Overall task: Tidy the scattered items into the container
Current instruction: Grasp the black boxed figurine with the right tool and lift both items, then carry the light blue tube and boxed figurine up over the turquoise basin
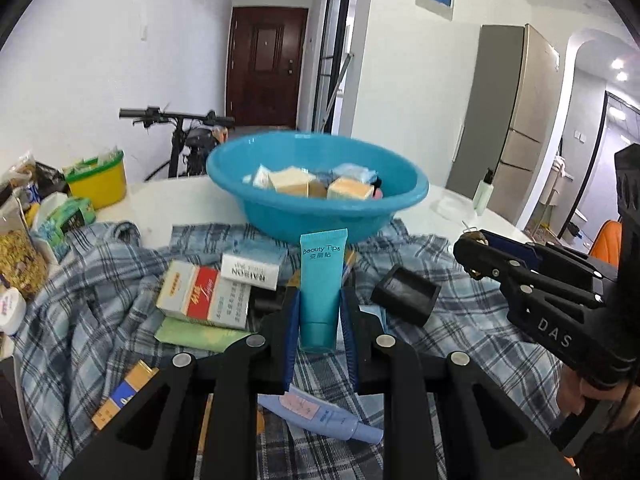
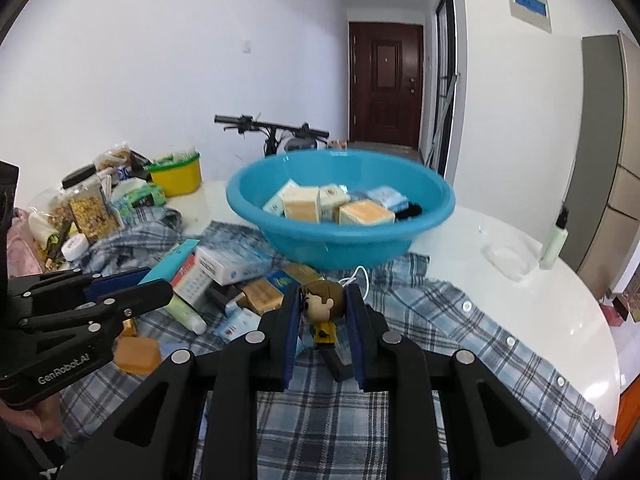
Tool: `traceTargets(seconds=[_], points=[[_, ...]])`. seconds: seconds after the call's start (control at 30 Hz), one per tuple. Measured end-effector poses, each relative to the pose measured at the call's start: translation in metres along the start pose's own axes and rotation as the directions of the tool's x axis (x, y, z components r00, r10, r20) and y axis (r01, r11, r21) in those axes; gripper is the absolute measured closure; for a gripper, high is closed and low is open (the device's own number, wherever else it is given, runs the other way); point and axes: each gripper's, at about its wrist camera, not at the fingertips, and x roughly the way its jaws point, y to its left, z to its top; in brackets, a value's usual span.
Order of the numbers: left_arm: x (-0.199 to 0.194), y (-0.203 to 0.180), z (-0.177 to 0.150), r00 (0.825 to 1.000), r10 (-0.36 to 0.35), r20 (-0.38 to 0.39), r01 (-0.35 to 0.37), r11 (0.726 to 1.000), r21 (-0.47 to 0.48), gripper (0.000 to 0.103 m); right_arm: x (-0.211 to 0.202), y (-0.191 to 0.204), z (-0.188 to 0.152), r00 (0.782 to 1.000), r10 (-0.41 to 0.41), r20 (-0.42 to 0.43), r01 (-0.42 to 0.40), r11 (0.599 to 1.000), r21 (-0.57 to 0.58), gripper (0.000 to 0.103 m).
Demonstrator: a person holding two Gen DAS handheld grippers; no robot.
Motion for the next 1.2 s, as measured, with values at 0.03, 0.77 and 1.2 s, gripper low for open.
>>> traceTargets(seconds=[0.03, 0.77, 1.2], points=[[-0.005, -0.001, 0.003, 1.0, 0.005, 0.016, -0.005, 1.0, 0.003, 0.081, -0.003, 0.001, 0.002, 1.0, 0.002, 0.009, -0.002, 1.0, -0.001, 0.082], [-0.07, -0.024, 0.06, 0.98, 0.007, 0.199, -0.022, 0.997, 0.075, 0.081, -0.074, 0.01, 0.051, 0.972, 0.029, 0.231, -0.026, 1.0, -0.015, 0.082], [-0.098, -0.038, 0.057, 0.976, -0.038, 0.214, 0.022, 0.997, 0.075, 0.081, -0.09, 0.01, 0.047, 0.968, 0.043, 0.246, -0.04, 0.999, -0.015, 0.082]])
